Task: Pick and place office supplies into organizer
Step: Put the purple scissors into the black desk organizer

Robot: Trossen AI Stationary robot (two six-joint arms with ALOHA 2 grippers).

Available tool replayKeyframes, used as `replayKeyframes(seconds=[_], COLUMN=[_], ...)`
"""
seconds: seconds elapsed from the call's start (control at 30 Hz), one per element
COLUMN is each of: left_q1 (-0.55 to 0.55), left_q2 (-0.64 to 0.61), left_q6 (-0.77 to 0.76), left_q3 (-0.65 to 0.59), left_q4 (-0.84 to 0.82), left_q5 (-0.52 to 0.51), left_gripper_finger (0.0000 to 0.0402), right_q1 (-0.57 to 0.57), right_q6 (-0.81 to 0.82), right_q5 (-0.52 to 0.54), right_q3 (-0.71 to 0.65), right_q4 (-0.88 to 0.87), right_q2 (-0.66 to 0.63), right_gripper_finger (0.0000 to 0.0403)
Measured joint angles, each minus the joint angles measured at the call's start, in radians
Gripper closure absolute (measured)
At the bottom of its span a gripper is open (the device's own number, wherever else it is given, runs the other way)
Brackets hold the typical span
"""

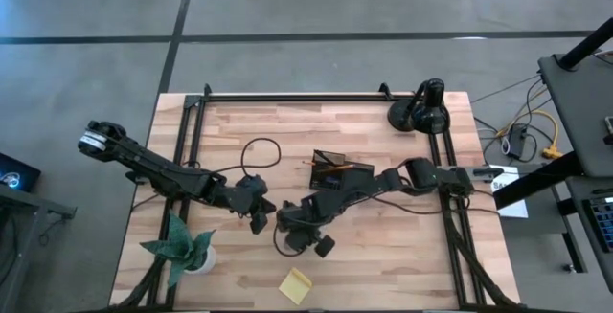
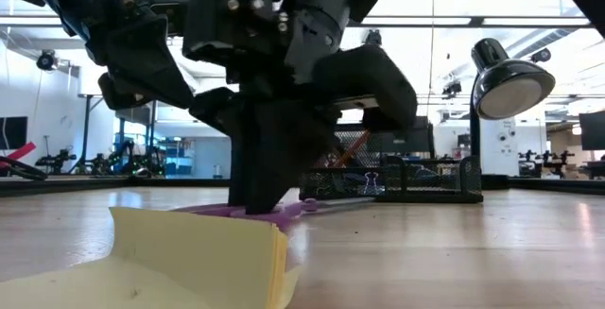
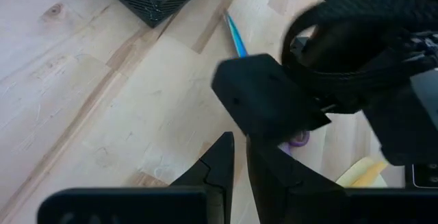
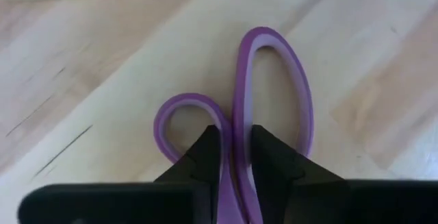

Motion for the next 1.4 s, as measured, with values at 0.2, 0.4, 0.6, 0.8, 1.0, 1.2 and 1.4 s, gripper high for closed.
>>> replayKeyframes(seconds=[0.2, 0.4, 0.6, 0.8, 1.0, 1.2, 1.4], left_q1=[0.0, -0.001, -0.001, 0.0, 0.0, 0.0, 0.0], left_q2=[-0.001, -0.042, -0.157, -0.315, -0.441, -0.49, -0.473], left_q6=[0.005, 0.006, 0.08, 0.139, 0.278, 0.388, 0.396], left_q3=[0.0, 0.003, 0.002, 0.003, 0.002, 0.003, 0.002], left_q4=[0.0, 0.001, -0.009, -0.103, -0.114, -0.113, -0.112], left_q5=[0.0, -0.044, -0.111, -0.204, -0.242, -0.269, -0.267], left_gripper_finger=[0.0376, 0.0376, 0.0377, 0.0377, 0.0377, 0.0377, 0.0377], right_q1=[-0.008, -0.014, -0.011, 0.007, 0.005, -0.046, -0.099], right_q6=[0.182, 0.443, 0.631, 0.76, 0.945, 1.12, 1.331], right_q5=[0.013, 0.081, 0.322, 0.772, 1.252, 1.465, 1.497], right_q3=[-0.002, -0.008, -0.009, -0.028, -0.115, -0.262, -0.431], right_q4=[0.02, 0.096, 0.196, 0.211, 0.223, 0.226, 0.241], right_q2=[-0.005, -0.045, -0.145, -0.258, -0.381, -0.5, -0.543], right_gripper_finger=[0.0356, 0.0356, 0.0357, 0.0357, 0.035, 0.035, 0.035])
